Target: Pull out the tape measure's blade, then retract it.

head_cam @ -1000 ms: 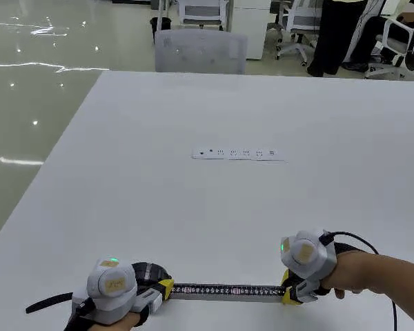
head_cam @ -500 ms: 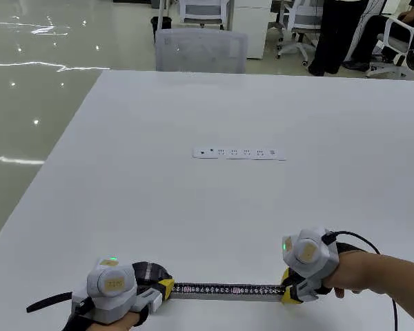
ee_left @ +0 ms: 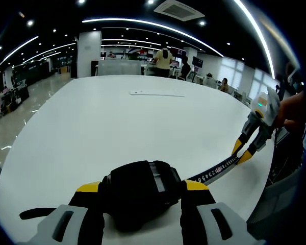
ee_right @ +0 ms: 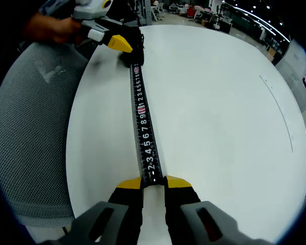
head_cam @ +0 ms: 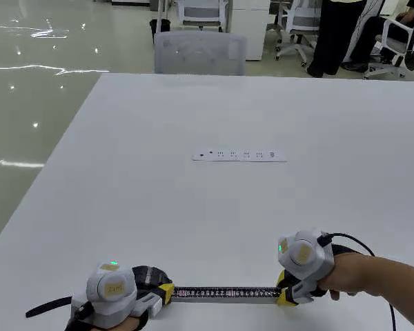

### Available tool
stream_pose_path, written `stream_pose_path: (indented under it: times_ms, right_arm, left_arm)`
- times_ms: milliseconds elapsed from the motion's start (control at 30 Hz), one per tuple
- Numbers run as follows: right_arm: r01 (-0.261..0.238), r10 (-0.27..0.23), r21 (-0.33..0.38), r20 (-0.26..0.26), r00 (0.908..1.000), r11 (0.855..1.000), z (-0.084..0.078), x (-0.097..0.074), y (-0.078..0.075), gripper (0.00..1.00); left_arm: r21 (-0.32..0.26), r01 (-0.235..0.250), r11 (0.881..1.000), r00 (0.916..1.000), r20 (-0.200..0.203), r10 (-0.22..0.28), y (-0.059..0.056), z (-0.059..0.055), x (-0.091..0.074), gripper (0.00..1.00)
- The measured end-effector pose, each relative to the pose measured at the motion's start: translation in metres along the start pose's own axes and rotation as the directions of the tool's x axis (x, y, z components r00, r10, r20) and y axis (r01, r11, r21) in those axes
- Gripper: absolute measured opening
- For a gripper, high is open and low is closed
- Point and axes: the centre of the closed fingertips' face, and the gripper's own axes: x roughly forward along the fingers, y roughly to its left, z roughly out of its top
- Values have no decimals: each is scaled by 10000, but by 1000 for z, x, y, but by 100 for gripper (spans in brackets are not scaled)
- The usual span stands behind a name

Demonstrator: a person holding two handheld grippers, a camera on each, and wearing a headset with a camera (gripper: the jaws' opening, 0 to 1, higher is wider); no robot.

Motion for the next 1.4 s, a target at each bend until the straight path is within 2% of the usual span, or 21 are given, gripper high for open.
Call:
stream_pose_path:
  times_ms: [767,1400]
  right_arm:
    - [-71,59,297,415,9991,9995,15,6,0,14]
    - [-72,57,311,482,9988,9995,24,9,1,14]
  left_arm:
    - [-131,96,9999,10000,5,-96,-1,0,-2,57]
    - [-162,102,9998,9999,-1,-102,1,1,-1,57]
